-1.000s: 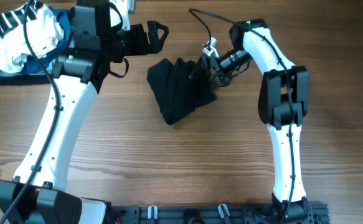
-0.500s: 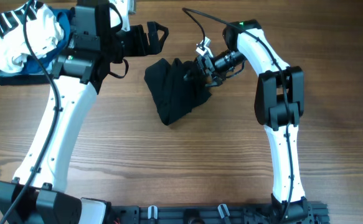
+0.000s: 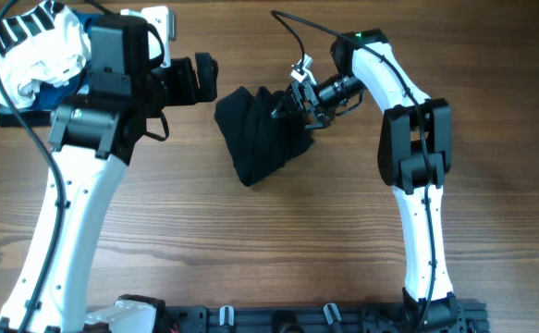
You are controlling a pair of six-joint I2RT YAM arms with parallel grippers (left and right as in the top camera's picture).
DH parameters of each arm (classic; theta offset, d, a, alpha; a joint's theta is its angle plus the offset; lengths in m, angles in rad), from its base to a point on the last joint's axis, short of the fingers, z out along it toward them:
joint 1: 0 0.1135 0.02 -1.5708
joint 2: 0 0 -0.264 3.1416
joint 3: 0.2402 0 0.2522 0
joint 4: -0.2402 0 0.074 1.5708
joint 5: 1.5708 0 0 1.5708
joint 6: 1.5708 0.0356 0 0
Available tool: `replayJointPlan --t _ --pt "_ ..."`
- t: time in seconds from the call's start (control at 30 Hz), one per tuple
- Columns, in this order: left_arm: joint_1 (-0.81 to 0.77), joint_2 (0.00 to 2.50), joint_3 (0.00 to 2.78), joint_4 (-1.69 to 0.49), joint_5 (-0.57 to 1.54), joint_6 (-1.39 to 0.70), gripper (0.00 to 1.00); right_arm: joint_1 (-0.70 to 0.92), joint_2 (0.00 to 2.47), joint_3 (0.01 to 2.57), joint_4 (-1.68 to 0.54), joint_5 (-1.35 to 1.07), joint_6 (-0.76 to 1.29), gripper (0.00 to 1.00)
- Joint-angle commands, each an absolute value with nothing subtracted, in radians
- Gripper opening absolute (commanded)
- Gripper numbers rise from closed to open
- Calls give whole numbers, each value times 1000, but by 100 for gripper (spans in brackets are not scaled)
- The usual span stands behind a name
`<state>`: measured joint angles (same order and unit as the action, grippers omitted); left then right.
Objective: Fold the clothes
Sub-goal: 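Swing the left gripper over the black bundle and press it down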
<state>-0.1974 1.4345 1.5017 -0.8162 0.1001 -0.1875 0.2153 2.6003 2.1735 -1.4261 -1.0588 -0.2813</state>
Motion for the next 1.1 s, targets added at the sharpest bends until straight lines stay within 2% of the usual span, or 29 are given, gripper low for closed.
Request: replayJointPlan --t 0.0,0.17,0.27,0.4,0.47,0.63,0.77,1.07 --pt "-198 1467 1500 -831 -10 -167 100 222 2627 2178 -1408 -1101 -246 99" --pt "-249 1514 1500 -835 17 -168 100 123 2627 2178 -1295 -1077 -84 100" --pt "-342 1557 1500 -798 44 -168 100 24 2627 2178 -1264 -977 22 100" --pt "-485 1706 1500 -775 41 -169 100 -108 2627 2178 -1295 -962 1 100" --pt "-542 1786 1500 -791 -90 -257 100 -150 2627 2178 -1336 -916 -6 100" --pt "-583 1836 1500 -854 -271 -331 100 -159 2627 2178 -1367 -835 -25 100" --pt "-604 1843 1500 -795 -262 -349 100 -147 2627 2178 -1370 -835 -26 100" --pt "-815 1918 1514 -723 -376 -292 99 -145 2627 2178 -1420 -834 -54 100"
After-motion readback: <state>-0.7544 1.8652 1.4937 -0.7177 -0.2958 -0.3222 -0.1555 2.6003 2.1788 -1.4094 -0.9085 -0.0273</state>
